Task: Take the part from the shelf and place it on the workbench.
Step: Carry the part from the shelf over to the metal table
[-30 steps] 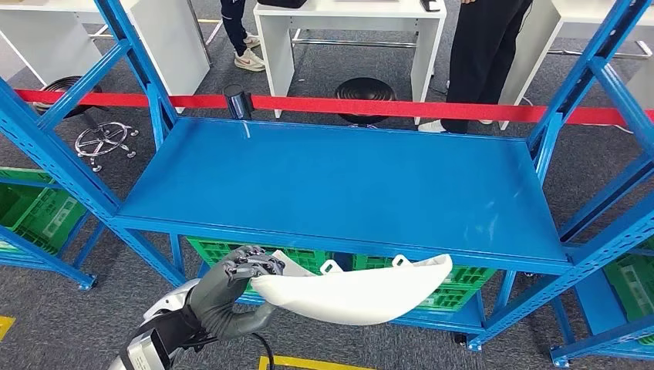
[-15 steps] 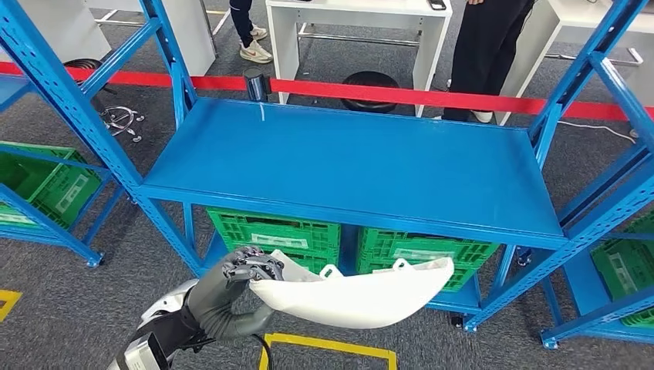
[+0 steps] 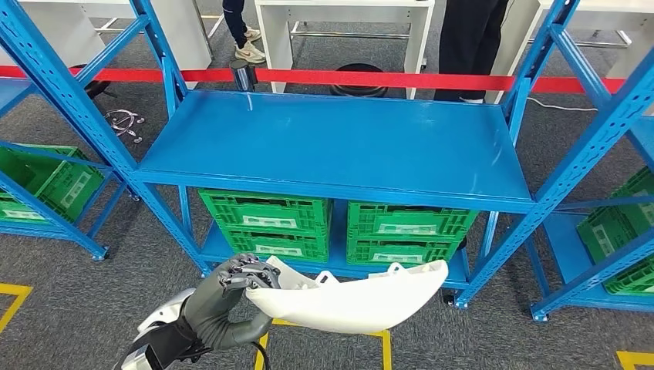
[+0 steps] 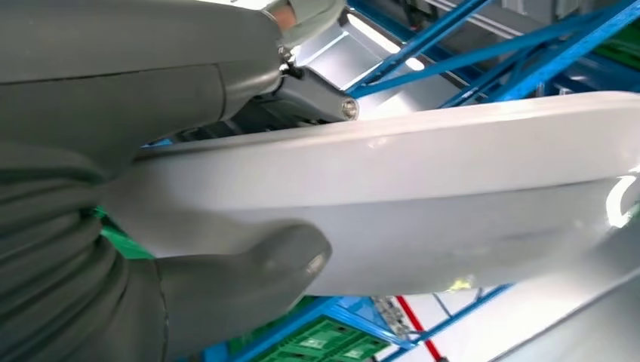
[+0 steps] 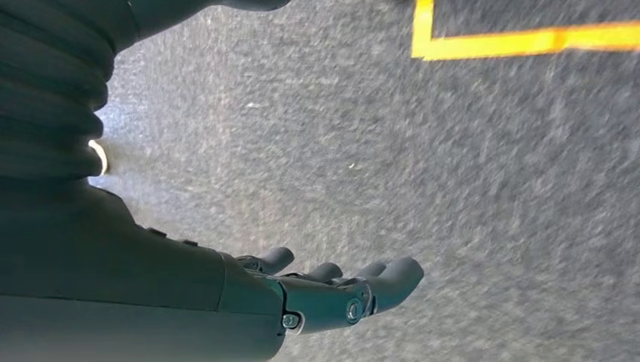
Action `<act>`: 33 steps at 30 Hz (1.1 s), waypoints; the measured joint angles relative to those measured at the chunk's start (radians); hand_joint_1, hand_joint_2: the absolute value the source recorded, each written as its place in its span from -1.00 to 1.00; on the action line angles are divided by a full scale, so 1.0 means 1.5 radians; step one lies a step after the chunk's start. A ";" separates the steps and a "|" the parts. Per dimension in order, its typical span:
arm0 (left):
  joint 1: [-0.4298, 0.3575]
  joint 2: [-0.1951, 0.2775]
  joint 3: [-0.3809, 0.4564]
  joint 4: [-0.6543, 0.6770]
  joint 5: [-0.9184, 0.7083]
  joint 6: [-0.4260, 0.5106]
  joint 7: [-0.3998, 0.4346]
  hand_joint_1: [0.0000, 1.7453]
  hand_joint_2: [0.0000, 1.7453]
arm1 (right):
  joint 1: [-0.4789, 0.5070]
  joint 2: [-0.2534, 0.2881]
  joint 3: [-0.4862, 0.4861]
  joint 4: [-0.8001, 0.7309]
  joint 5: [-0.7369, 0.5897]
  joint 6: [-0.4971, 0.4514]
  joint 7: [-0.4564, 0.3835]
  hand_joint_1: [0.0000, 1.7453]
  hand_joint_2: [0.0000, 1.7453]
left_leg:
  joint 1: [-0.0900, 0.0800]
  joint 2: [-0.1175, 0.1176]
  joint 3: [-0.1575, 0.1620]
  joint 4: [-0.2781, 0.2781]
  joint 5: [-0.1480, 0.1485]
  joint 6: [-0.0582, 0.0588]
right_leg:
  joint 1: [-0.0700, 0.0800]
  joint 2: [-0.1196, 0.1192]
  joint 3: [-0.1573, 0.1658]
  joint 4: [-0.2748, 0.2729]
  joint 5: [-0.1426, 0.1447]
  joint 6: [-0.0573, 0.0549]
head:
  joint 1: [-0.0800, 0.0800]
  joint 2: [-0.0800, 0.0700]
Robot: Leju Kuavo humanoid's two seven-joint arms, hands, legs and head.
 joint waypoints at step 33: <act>-0.022 0.032 -0.008 0.002 0.051 -0.012 0.001 1.00 1.00 | 0.006 -0.001 -0.020 0.000 -0.033 0.073 -0.033 -1.00 1.00 | -0.004 0.000 -0.005 0.049 0.000 0.008 | 0.006 0.018 0.010 -0.004 -0.010 0.000 | 0.001 0.000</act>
